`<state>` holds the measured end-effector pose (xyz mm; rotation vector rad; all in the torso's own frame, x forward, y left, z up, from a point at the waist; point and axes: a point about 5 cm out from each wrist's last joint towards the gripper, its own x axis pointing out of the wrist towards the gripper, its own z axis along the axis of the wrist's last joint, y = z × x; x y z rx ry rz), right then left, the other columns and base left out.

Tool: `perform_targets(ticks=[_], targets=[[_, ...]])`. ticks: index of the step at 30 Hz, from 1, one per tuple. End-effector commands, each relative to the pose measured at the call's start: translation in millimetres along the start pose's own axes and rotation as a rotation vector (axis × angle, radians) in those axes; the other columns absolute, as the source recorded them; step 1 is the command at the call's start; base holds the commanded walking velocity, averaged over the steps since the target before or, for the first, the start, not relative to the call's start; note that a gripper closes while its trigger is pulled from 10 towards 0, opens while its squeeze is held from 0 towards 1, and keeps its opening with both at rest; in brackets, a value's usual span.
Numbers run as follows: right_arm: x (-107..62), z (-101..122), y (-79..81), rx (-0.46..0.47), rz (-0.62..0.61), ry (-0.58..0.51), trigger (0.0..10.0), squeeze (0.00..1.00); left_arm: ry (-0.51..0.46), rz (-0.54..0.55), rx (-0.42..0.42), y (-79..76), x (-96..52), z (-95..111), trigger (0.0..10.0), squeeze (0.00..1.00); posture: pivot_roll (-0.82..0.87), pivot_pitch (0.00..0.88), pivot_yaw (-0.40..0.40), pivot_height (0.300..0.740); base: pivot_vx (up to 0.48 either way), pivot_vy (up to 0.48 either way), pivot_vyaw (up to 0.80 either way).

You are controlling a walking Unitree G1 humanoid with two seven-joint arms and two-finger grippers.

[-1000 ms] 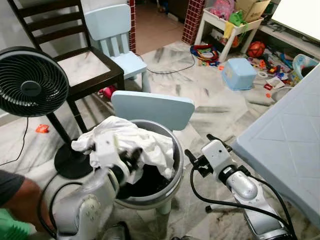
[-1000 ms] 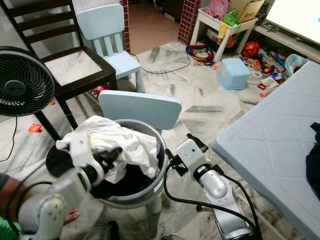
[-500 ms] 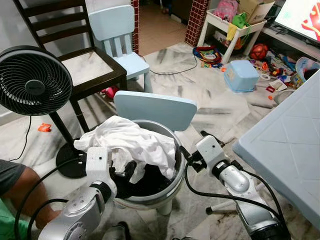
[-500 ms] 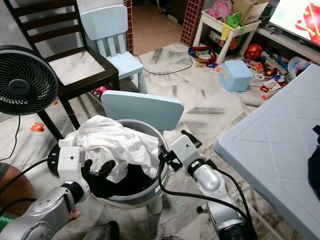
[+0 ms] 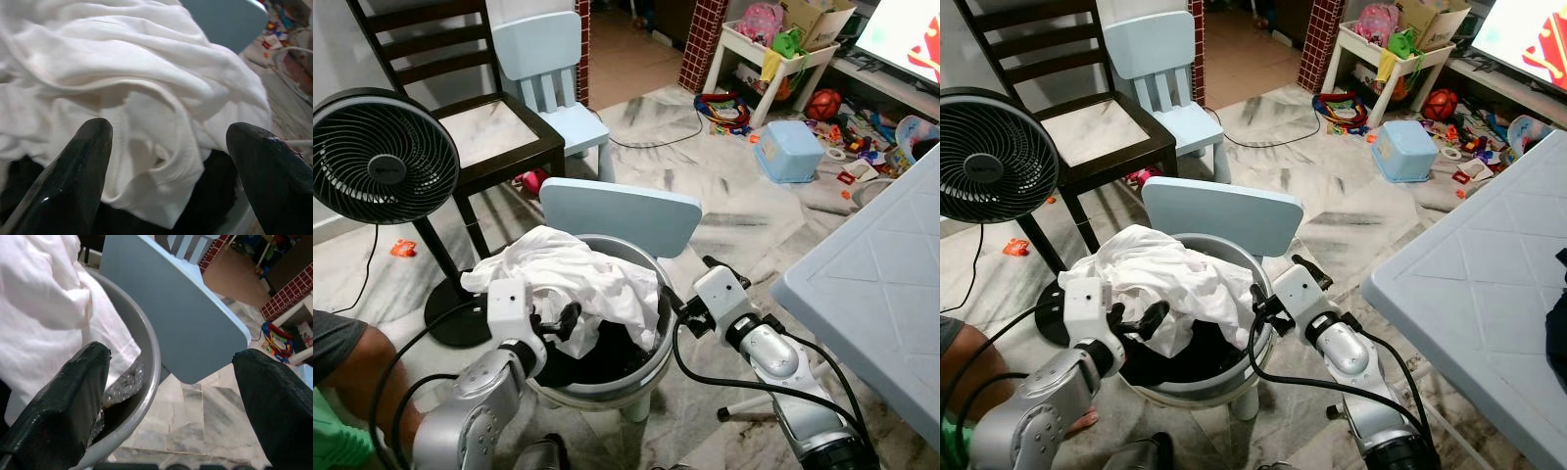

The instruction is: Hang hanger

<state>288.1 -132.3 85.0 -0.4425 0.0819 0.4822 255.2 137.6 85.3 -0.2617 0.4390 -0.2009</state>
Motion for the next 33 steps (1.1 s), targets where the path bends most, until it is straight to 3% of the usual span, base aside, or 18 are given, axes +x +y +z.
perform_targets(ticks=[1, 9, 11, 16, 22, 25, 33], targets=[[-3.8, 0.4, -3.3, -0.011, -0.012, -0.001, 10.0, 0.0, 0.012, -0.012, 0.012, -2.5, 11.7, -2.1, 10.0, 0.0, 0.07, 0.114, -0.071, 0.74, 0.0, 0.0, 0.0], [-4.9, 1.0, -8.4, -0.017, -0.026, 0.0, 10.0, 0.0, 0.029, -0.075, -0.058, -24.3, 31.1, -4.5, 10.0, 0.0, 0.05, 0.12, -0.066, 0.74, 0.0, 0.0, 0.0], [-5.8, 0.3, -6.5, -0.016, -0.025, 0.002, 10.0, 0.0, 0.082, -0.082, -0.095, -29.7, 35.5, -14.5, 10.0, 0.0, 0.05, 0.125, -0.067, 0.74, 0.0, 0.0, 0.0], [-6.2, 0.7, -4.7, -0.015, -0.021, 0.002, 10.0, 0.0, 0.143, -0.135, -0.078, -43.7, 29.7, -21.8, 10.0, 0.0, 0.05, 0.127, -0.065, 0.74, 0.0, 0.0, 0.0], [-4.0, -0.2, -7.3, -0.014, -0.029, 0.005, 10.0, 0.0, 0.141, -0.095, -0.014, -27.4, 8.1, -24.9, 10.0, 0.0, 0.07, 0.129, -0.064, 0.74, 0.0, 0.0, 0.0], [-2.0, 1.4, -5.6, -0.013, -0.024, 0.0, 10.0, 0.0, 0.173, -0.134, 0.023, -28.7, 1.5, -25.0, 10.0, 0.0, 0.08, 0.126, -0.068, 0.74, 0.0, 0.0, 0.0], [0.6, 3.0, -6.4, -0.012, -0.023, -0.005, 10.0, 0.0, 0.203, -0.123, 0.022, -23.6, 2.7, -35.1, 10.0, 0.0, 0.08, 0.124, -0.071, 0.74, 0.0, 0.0, 0.0]])
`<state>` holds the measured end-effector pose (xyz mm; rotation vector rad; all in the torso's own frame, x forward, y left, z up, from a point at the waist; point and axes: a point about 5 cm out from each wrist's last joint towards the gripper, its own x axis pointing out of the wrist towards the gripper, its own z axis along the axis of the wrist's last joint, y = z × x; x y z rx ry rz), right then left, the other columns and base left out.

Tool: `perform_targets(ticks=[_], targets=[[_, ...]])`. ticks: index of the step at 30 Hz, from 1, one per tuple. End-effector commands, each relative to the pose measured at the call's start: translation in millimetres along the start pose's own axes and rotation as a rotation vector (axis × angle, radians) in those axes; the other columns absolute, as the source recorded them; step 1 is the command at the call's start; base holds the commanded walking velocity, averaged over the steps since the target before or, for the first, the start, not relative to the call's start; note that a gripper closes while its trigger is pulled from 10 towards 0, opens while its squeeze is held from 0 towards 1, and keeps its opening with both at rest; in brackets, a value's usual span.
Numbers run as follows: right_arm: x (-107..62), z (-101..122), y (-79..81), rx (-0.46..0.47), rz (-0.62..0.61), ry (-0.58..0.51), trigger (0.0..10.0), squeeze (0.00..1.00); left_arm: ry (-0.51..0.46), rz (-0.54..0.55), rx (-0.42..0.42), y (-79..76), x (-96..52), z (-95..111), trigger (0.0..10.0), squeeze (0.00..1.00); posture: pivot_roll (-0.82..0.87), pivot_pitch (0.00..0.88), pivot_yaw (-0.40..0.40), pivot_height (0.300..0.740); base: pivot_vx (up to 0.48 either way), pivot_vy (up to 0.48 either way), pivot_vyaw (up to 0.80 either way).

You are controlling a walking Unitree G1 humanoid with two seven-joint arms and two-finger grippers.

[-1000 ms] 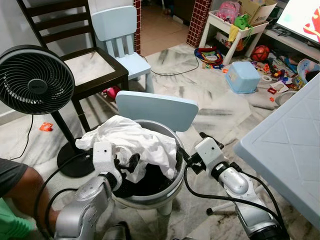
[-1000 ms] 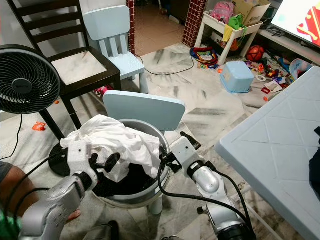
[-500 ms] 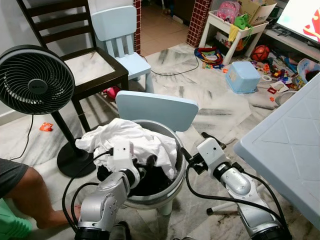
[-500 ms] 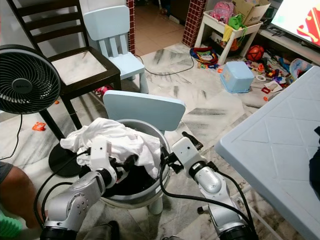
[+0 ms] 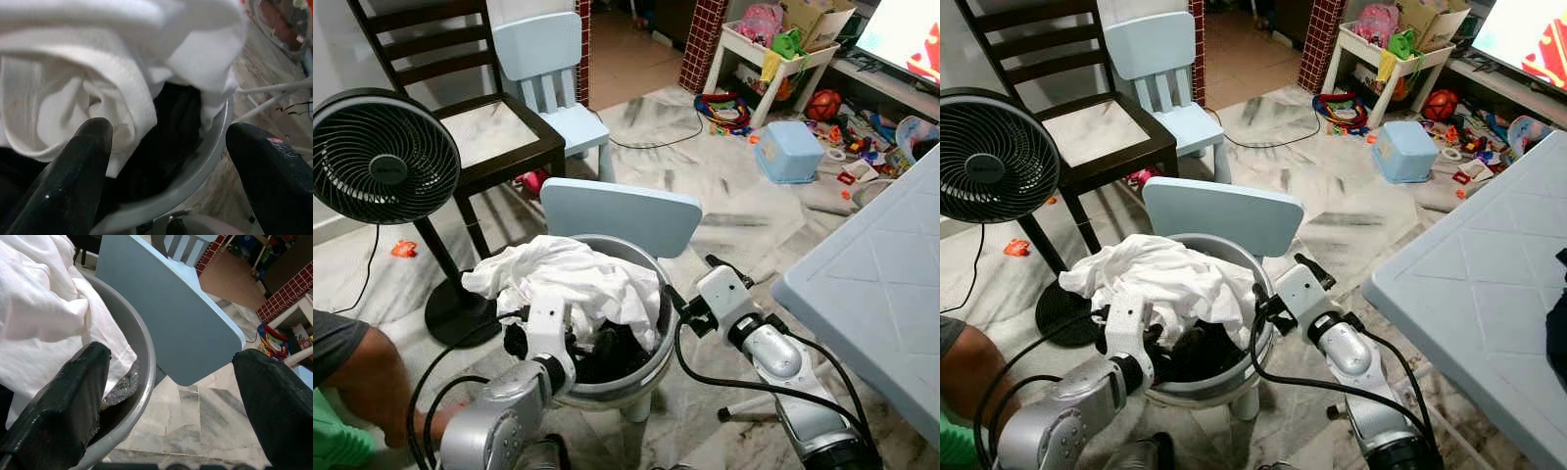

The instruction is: Hang hanger

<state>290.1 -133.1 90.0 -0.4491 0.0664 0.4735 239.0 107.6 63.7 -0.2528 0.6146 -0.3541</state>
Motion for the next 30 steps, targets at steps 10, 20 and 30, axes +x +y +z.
perform_targets(ticks=[10, 20, 30], targets=[[-2.7, -2.1, -6.1, -0.008, -0.02, 0.009, 10.0, 0.0, -0.004, -0.016, 0.033, -1.5, 22.8, 8.4, 10.0, 0.0, 0.05, 0.125, -0.066, 0.74, 0.0, 0.0, 0.0], [-4.9, -2.6, -6.8, -0.009, -0.026, 0.012, 10.0, 0.0, 0.021, -0.064, 0.002, -6.0, 26.2, 4.5, 0.0, 0.0, 0.05, 0.13, -0.066, 0.74, 0.0, 0.0, 0.0], [-0.7, -0.7, -7.9, -0.013, -0.022, 0.008, 10.0, 0.0, 0.07, -0.045, -0.044, -9.5, 12.6, -8.9, 3.6, 0.0, 0.06, 0.131, -0.072, 0.74, 0.0, 0.0, 0.0]])
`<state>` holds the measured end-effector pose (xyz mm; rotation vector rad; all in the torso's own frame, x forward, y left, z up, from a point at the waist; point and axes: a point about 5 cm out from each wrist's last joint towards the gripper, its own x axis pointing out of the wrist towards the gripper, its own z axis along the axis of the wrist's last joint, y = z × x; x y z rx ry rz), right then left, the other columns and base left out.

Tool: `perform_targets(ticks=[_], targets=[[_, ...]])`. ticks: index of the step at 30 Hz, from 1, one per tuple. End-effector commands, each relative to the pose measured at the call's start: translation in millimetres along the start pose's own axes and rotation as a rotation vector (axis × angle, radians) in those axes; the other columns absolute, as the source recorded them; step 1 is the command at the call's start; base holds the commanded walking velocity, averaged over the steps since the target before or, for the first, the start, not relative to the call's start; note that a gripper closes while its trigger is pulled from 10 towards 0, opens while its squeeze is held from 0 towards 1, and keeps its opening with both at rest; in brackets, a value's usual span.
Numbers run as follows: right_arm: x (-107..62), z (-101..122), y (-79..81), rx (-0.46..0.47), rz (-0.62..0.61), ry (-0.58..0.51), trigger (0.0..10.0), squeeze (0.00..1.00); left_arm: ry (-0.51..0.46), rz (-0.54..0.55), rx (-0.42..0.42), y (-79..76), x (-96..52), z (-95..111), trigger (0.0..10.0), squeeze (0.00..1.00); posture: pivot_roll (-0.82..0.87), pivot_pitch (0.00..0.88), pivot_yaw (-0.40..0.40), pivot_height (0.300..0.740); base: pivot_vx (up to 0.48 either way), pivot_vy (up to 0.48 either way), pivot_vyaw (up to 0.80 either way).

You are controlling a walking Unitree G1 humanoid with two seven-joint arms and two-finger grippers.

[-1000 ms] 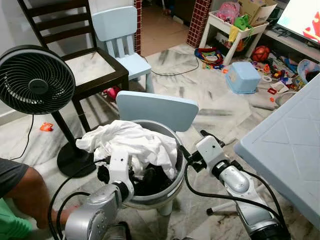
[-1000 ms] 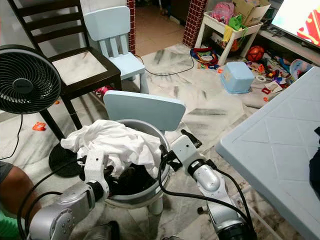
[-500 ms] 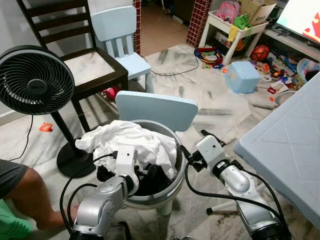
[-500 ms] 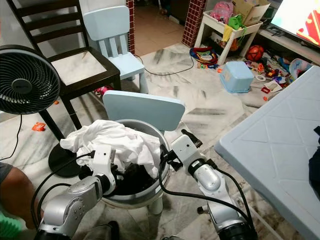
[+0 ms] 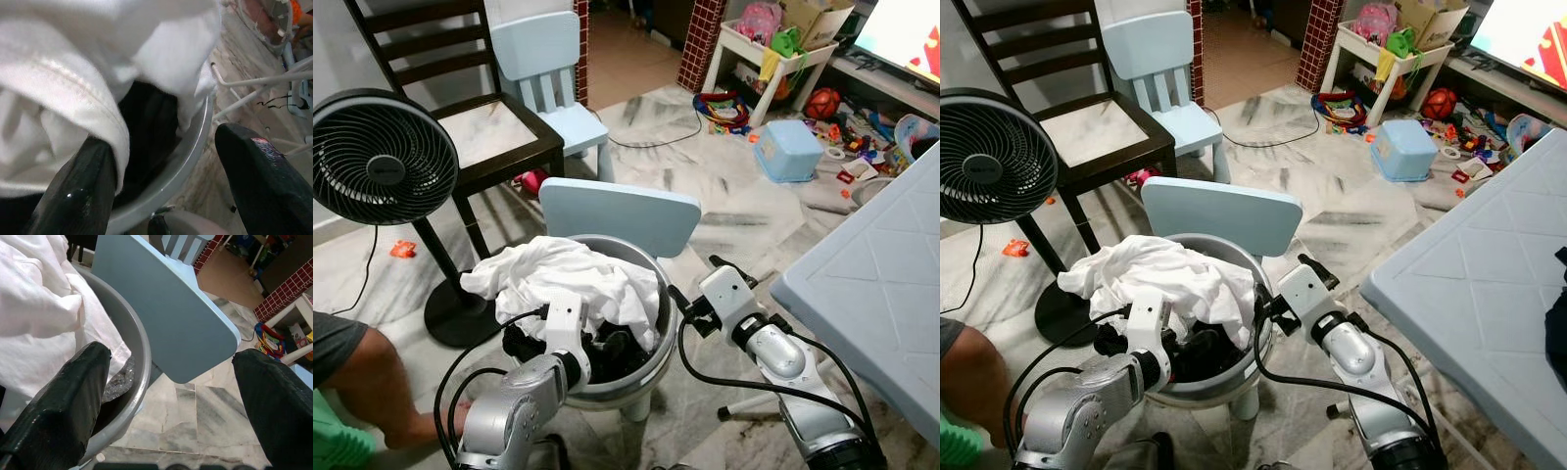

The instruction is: Hang hanger

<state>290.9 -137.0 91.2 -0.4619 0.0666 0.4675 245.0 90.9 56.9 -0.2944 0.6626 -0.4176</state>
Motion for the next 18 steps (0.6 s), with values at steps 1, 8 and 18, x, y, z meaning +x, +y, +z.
perform_targets(ticks=[1, 8, 18], targets=[[0.4, -0.1, -3.9, -0.001, -0.016, 0.003, 10.0, 0.0, 0.024, 0.027, -0.017, 3.1, -2.6, -5.9, 2.8, 0.0, 0.06, 0.13, -0.072, 0.74, 0.0, 0.0, 0.0], [-1.1, -1.8, -5.5, -0.004, -0.02, 0.008, 10.0, 0.0, 0.051, 0.034, -0.043, 5.4, -7.4, -11.8, 0.0, 0.0, 0.06, 0.128, -0.067, 0.74, 0.0, 0.0, 0.0], [-0.8, -1.6, -5.7, -0.001, -0.024, 0.008, 10.0, 0.0, 0.047, 0.034, -0.056, 5.6, -7.4, -10.6, 0.0, 0.0, 0.06, 0.125, -0.066, 0.74, 0.0, 0.0, 0.0]])
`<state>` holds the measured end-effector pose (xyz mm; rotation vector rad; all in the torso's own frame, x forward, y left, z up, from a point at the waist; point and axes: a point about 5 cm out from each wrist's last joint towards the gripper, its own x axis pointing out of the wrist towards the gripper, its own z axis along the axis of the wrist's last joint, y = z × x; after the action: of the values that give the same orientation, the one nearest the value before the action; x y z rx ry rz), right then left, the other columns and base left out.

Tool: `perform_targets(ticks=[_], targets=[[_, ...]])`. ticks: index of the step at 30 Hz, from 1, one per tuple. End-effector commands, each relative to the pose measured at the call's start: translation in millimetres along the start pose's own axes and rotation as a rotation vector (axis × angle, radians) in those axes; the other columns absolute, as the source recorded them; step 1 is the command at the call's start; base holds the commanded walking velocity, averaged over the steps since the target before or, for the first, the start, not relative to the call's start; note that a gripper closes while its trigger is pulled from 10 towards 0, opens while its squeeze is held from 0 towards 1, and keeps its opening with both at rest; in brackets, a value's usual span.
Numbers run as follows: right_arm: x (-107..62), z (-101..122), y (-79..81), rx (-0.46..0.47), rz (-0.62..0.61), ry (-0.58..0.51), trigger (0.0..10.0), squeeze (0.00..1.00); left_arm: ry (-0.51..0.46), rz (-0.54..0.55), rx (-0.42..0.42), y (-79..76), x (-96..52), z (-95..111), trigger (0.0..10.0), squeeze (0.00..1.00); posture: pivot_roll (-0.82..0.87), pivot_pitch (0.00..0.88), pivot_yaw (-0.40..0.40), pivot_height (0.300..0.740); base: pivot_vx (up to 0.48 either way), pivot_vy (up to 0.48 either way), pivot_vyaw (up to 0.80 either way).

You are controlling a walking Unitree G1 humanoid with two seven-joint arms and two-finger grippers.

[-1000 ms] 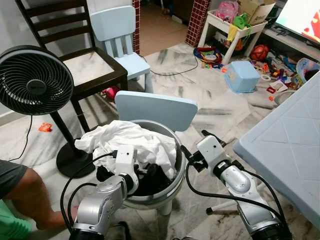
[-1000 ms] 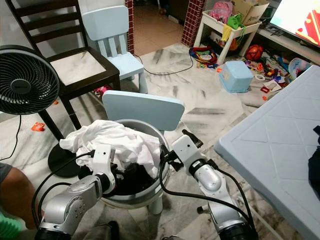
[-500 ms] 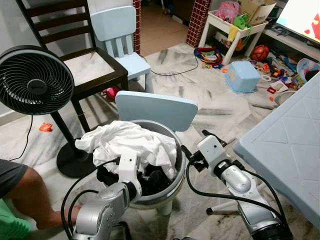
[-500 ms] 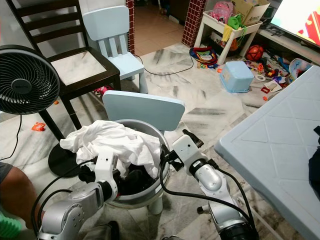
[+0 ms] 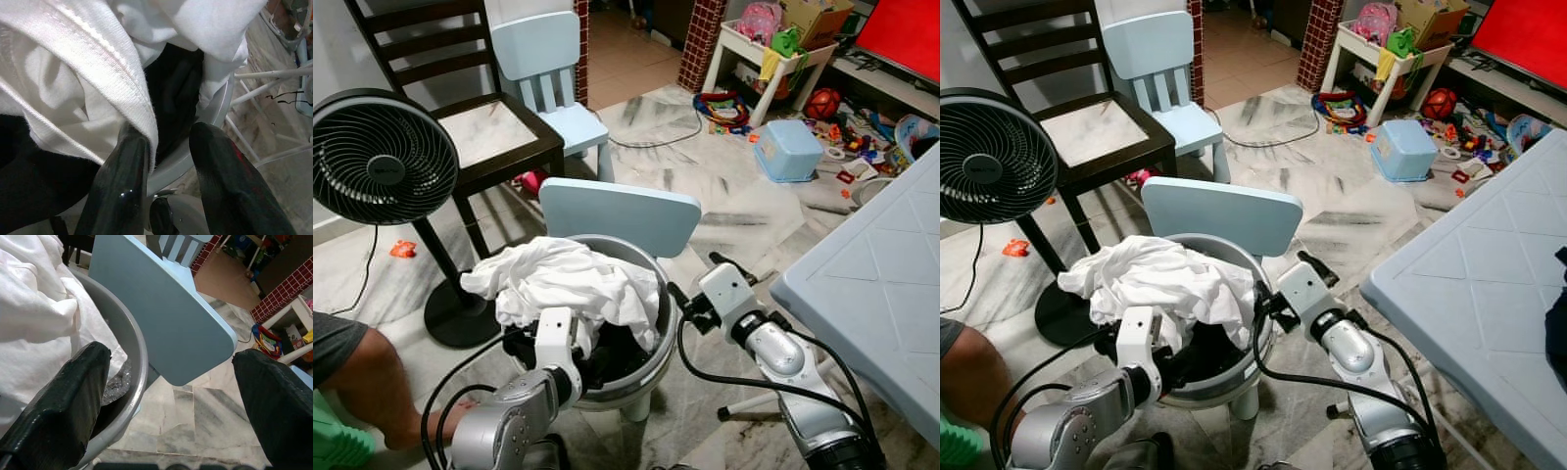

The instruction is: Hang hanger

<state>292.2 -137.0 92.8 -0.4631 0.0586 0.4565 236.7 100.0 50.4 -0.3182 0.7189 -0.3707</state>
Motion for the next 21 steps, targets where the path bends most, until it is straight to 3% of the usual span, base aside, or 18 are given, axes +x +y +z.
perform_targets(ticks=[1, 9, 13, 21], targets=[[-1.6, -3.1, -4.5, 0.0, -0.011, 0.013, 10.0, 0.0, 0.002, 0.001, -0.013, -1.6, -0.7, -1.6, 0.0, 0.0, 0.06, 0.123, -0.066, 0.74, 0.0, 0.0, 0.0], [-2.2, -3.9, -3.9, 0.0, -0.011, 0.015, 10.0, 0.0, -0.047, 0.098, -0.016, 7.7, -3.1, 3.0, 0.0, 0.0, 0.07, 0.123, -0.066, 0.74, 0.0, 0.0, 0.0], [-2.3, -4.4, -3.7, 0.0, -0.009, 0.015, 10.0, 0.0, -0.085, 0.202, -0.016, 20.3, -9.4, 7.4, 0.0, 0.0, 0.07, 0.123, -0.066, 0.74, 0.0, 0.0, 0.0], [-1.8, -4.6, -2.7, -0.001, -0.004, 0.014, 10.0, 0.0, -0.14, 0.287, -0.017, 30.4, -21.9, 12.3, 0.0, 0.0, 0.07, 0.121, -0.068, 0.74, 0.0, 0.0, 0.0]])
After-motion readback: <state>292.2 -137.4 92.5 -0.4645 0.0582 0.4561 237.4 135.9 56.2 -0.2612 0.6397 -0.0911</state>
